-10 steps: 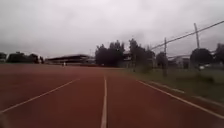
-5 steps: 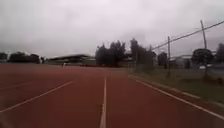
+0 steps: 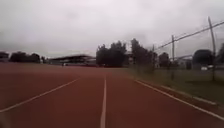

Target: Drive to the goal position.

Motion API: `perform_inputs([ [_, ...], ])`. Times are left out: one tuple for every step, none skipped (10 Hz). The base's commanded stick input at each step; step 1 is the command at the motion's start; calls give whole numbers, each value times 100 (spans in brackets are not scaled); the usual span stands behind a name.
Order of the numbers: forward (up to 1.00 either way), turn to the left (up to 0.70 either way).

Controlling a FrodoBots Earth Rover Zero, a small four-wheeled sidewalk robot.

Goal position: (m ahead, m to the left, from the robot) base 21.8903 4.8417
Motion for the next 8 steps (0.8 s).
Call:
perform_inputs([
  [70, 0],
  [70, 0],
  [70, 0],
  [70, 0],
  [70, 0],
  [70, 0],
  [70, 0],
  [70, 0],
])
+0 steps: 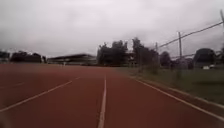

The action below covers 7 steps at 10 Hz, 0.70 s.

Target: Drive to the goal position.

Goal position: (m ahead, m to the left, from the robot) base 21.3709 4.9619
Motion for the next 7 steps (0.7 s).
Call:
perform_inputs([
  [70, 0],
  [70, 0],
  [70, 0],
  [70, 0],
  [70, 0],
  [70, 0],
  [70, 0],
])
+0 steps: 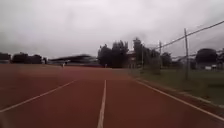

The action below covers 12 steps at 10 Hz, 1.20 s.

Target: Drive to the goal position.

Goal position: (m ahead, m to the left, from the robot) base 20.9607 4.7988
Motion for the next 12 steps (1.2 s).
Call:
perform_inputs([
  [70, 0],
  [70, 0],
  [70, 0],
  [70, 0],
  [70, 0],
  [70, 0],
  [70, 0],
  [70, 0],
  [70, 0],
  [70, 0],
  [70, 0],
  [70, 0],
])
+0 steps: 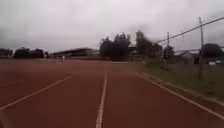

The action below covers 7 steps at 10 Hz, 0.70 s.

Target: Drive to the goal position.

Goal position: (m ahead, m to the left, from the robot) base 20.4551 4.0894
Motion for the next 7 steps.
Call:
perform_inputs([
  [70, 0],
  [70, 0],
  [70, 0],
  [70, 0],
  [70, 0],
  [70, 0],
  [70, 0],
])
